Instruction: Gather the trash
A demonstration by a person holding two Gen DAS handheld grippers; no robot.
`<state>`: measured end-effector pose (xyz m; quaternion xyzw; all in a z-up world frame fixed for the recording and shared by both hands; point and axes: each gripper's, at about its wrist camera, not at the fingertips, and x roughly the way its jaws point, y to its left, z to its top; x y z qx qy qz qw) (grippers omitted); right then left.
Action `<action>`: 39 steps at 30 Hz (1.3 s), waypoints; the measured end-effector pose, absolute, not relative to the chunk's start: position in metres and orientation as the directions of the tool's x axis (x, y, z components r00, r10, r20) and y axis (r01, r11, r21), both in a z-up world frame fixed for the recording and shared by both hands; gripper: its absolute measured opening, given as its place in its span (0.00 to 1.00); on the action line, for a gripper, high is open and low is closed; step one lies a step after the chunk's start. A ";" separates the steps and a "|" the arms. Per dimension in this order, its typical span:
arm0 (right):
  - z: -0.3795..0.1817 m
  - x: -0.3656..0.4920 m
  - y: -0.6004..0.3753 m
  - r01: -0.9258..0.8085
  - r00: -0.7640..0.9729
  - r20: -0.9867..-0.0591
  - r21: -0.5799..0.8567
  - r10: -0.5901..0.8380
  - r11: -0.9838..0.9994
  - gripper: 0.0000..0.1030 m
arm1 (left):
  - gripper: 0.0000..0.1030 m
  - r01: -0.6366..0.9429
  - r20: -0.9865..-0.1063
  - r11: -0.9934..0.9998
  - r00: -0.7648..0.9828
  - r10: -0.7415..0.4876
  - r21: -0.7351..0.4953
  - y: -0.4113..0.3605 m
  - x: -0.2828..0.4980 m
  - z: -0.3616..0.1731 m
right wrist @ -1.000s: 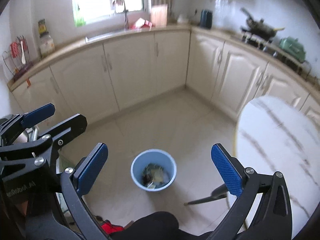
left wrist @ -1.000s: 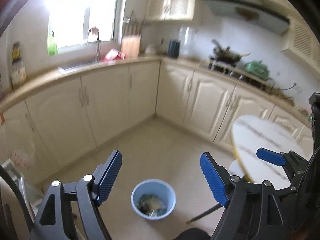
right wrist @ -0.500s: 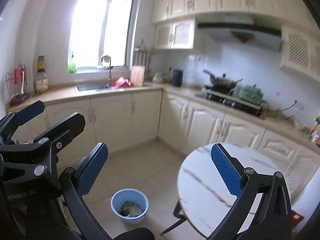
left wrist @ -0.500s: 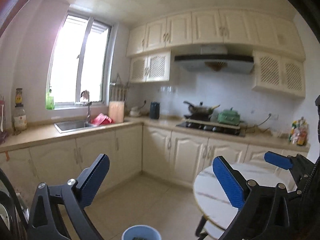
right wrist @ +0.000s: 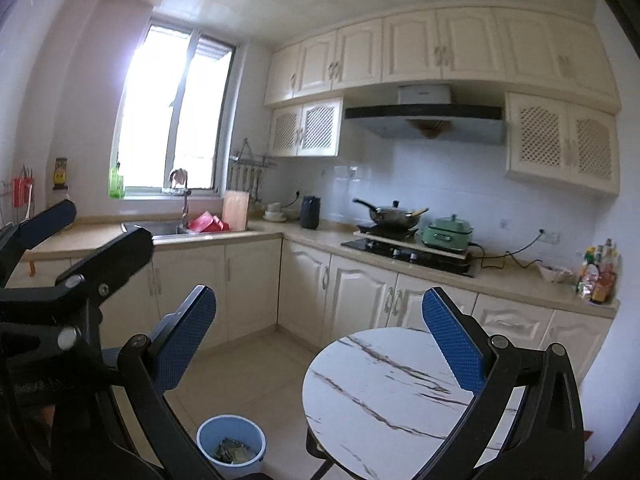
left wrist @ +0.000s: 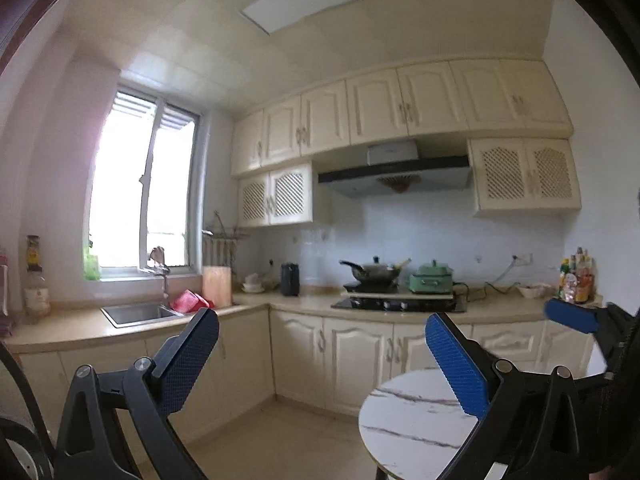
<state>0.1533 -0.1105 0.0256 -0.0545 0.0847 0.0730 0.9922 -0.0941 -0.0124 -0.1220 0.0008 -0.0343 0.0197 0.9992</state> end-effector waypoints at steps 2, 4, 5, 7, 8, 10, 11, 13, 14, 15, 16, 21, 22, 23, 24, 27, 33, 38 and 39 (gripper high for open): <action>0.031 0.145 -0.117 -0.131 0.981 -0.154 -0.096 0.116 0.987 1.00 | 1.00 -0.066 0.085 0.998 0.994 0.065 0.001 -0.019 -0.095 -0.132; 0.034 0.138 -0.125 -0.110 0.986 -0.136 -0.090 0.097 0.990 1.00 | 1.00 -0.081 0.087 0.997 0.993 0.081 -0.008 -0.029 -0.088 -0.145; 0.035 0.135 -0.129 -0.100 0.988 -0.130 -0.086 0.089 0.991 1.00 | 1.00 -0.081 0.084 0.997 0.993 0.082 -0.016 -0.031 -0.090 -0.149; 0.038 0.128 -0.137 -0.081 0.990 -0.118 -0.078 0.071 0.994 1.00 | 1.00 -0.087 0.077 0.996 0.993 0.088 -0.021 -0.039 -0.090 -0.155; 0.038 0.124 -0.139 -0.077 0.992 -0.108 -0.072 0.069 0.994 1.00 | 1.00 -0.089 0.074 0.996 0.993 0.090 -0.017 -0.046 -0.086 -0.155; 0.040 0.117 -0.143 -0.063 0.994 -0.098 -0.069 0.056 0.996 1.00 | 1.00 -0.089 0.064 0.996 0.994 0.089 -0.002 -0.059 -0.079 -0.154; 0.041 0.114 -0.144 -0.049 0.995 -0.089 -0.067 0.043 0.997 1.00 | 1.00 -0.087 0.056 0.996 0.995 0.086 0.008 -0.063 -0.079 -0.156; 0.042 0.108 -0.149 -0.029 0.997 -0.074 -0.060 0.025 0.998 1.00 | 1.00 -0.078 0.050 0.997 0.996 0.077 0.011 -0.071 -0.076 -0.152; 0.042 0.105 -0.150 -0.024 0.997 -0.075 -0.059 0.019 0.998 1.00 | 1.00 -0.068 0.046 0.998 0.997 0.068 0.011 -0.075 -0.077 -0.152; 0.041 0.103 -0.150 -0.013 0.997 -0.080 -0.062 0.008 0.998 1.00 | 1.00 -0.054 0.044 0.998 0.998 0.054 0.012 -0.079 -0.077 -0.151; 0.041 0.104 -0.152 -0.010 0.997 -0.083 -0.065 0.005 0.998 1.00 | 1.00 -0.041 0.043 0.999 0.998 0.041 0.009 -0.081 -0.077 -0.150; 0.035 0.102 -0.161 0.027 0.994 -0.108 -0.061 -0.034 0.998 1.00 | 1.00 0.002 0.001 1.000 1.000 -0.002 0.009 -0.086 -0.077 -0.143; 0.035 0.102 -0.162 0.029 0.993 -0.110 -0.060 -0.036 0.998 1.00 | 1.00 0.002 -0.005 1.000 1.000 -0.002 0.007 -0.087 -0.078 -0.141; 0.034 0.101 -0.165 0.030 0.993 -0.111 -0.058 -0.036 0.998 1.00 | 1.00 0.003 -0.005 1.000 1.000 -0.003 0.009 -0.089 -0.078 -0.138; 0.033 0.101 -0.166 0.033 0.993 -0.112 -0.057 -0.039 0.998 1.00 | 1.00 -0.003 -0.002 1.000 1.000 0.003 0.006 -0.088 -0.077 -0.134; 0.030 0.102 -0.170 0.038 0.992 -0.116 -0.053 -0.044 0.998 1.00 | 1.00 -0.014 0.001 1.000 1.000 0.014 0.002 -0.085 -0.073 -0.122; 0.026 0.102 -0.170 0.027 0.992 -0.120 -0.050 -0.033 0.998 1.00 | 1.00 -0.025 0.003 1.000 1.000 0.025 0.001 -0.077 -0.064 -0.113; 0.023 0.105 -0.169 0.019 0.992 -0.126 -0.052 -0.025 0.998 1.00 | 1.00 -0.029 0.004 1.000 1.000 0.029 0.005 -0.072 -0.063 -0.107; 0.023 0.105 -0.169 0.018 0.992 -0.128 -0.052 -0.025 0.999 1.00 | 1.00 -0.023 0.004 1.000 1.000 0.023 0.004 -0.069 -0.063 -0.108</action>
